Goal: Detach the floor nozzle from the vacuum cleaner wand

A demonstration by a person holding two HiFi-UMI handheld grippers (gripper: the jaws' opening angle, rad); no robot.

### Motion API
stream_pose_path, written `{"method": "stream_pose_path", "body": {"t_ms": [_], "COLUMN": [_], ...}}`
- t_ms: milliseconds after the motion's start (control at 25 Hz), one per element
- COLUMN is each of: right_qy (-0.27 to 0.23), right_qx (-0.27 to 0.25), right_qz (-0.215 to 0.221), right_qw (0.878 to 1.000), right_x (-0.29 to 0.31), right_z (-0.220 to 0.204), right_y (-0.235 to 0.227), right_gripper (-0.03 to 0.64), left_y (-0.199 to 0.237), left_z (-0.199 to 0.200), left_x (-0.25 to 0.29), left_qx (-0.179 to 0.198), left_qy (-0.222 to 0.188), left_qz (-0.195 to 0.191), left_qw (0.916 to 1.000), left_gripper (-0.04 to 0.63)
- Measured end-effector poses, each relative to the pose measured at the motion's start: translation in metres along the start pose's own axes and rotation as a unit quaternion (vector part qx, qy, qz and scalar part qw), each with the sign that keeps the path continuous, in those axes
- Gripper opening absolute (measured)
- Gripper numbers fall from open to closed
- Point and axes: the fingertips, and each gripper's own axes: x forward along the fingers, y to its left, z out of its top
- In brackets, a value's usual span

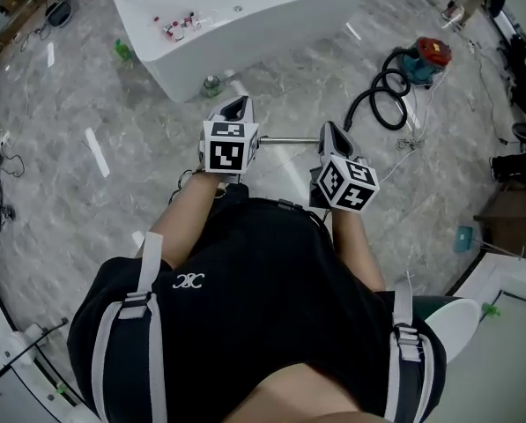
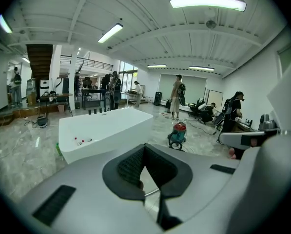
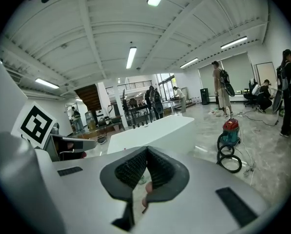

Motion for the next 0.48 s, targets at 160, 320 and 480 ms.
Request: {"method": "stream_pose_path", "body": {"t_ms": [160,320,480], "right_qy": [-0.008,-0.013,0.0], "right_qx": [0.0,-0.003,-0.001], "right_qz": [-0.004,-0.014,-0.016], "right_qw": [1.0,1.0,1.0], "right_x": [0.049,0.091,0.127], "right_z": [0.031,0.055,0.06], "right_y": [-0.002,0.0,0.006], "right_gripper": [0.014,0.014,0.014], "left_y": [0.02,0.044,0.067], "left_z": [0.04,0.066,0.076], "left_x": [0.046,0.082,0.108], "left_qx": [0.001,0.005,0.003], "left_qy": [-0.008,-0.003,0.007], "left_qz": [-0.017,-0.028,-0.034], "left_qw": [0.9998,0.9996,0.9994], "left_gripper": [-0.003,-0.003,-0.003]}}
